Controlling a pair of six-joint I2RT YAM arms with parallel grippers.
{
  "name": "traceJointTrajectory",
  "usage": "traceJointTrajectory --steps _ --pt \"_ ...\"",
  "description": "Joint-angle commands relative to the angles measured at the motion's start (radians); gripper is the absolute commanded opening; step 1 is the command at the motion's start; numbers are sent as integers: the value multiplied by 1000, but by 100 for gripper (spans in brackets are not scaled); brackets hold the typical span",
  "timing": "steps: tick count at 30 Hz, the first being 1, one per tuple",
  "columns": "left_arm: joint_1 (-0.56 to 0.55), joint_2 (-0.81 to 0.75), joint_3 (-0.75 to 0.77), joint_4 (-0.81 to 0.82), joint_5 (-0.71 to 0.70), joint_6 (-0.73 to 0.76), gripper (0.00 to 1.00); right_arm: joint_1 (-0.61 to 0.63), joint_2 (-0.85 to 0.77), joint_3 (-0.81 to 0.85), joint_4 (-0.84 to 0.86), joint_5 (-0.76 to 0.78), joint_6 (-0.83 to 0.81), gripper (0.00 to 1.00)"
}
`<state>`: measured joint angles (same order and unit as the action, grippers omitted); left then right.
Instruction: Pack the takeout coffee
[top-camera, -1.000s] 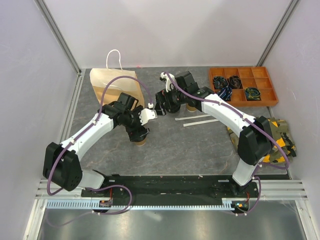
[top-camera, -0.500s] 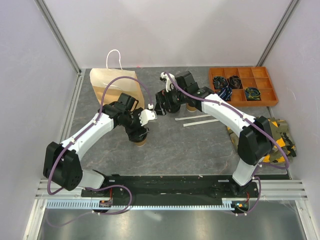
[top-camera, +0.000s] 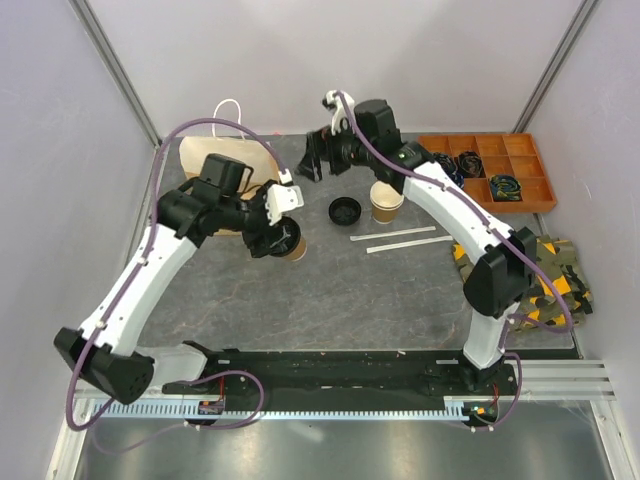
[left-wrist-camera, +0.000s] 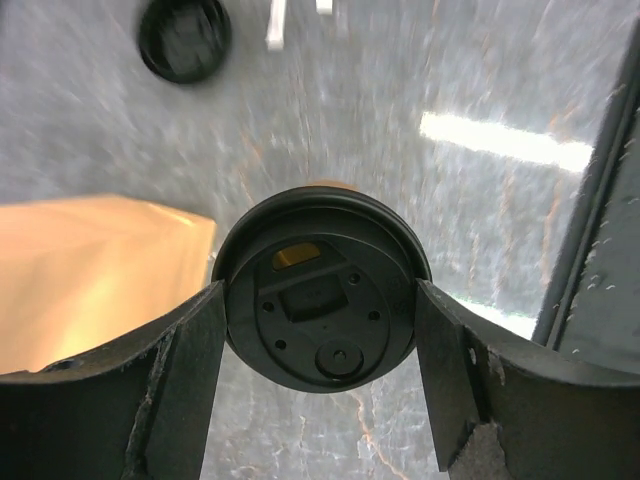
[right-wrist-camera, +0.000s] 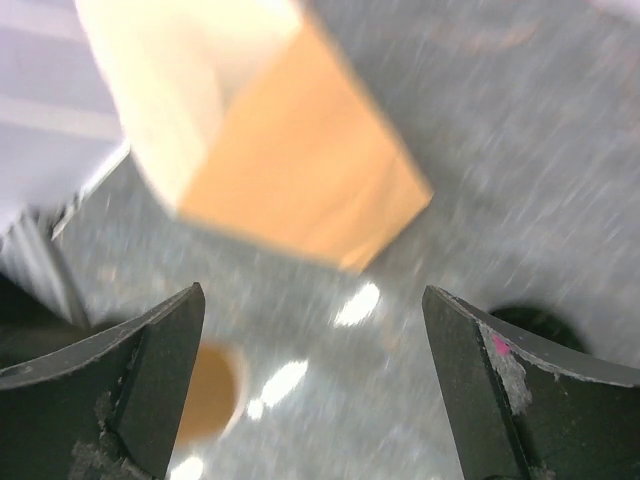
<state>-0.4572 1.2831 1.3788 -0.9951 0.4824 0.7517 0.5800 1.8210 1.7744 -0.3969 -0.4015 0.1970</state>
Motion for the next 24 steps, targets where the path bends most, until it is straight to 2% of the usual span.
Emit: traceJointTrajectory --steps 1,9,13,24 --pt "-3 -70 126 -77 102 -89 61 -8 84 203 90 82 18 98" --pt "71 -96 324 6 64 -257 59 6 256 400 252 38 45 98" --pt "136 -91 420 52 41 -330 59 38 325 459 291 38 -37 98" --pt "273 -129 451 153 -60 -489 59 81 414 485 339 87 -226 95"
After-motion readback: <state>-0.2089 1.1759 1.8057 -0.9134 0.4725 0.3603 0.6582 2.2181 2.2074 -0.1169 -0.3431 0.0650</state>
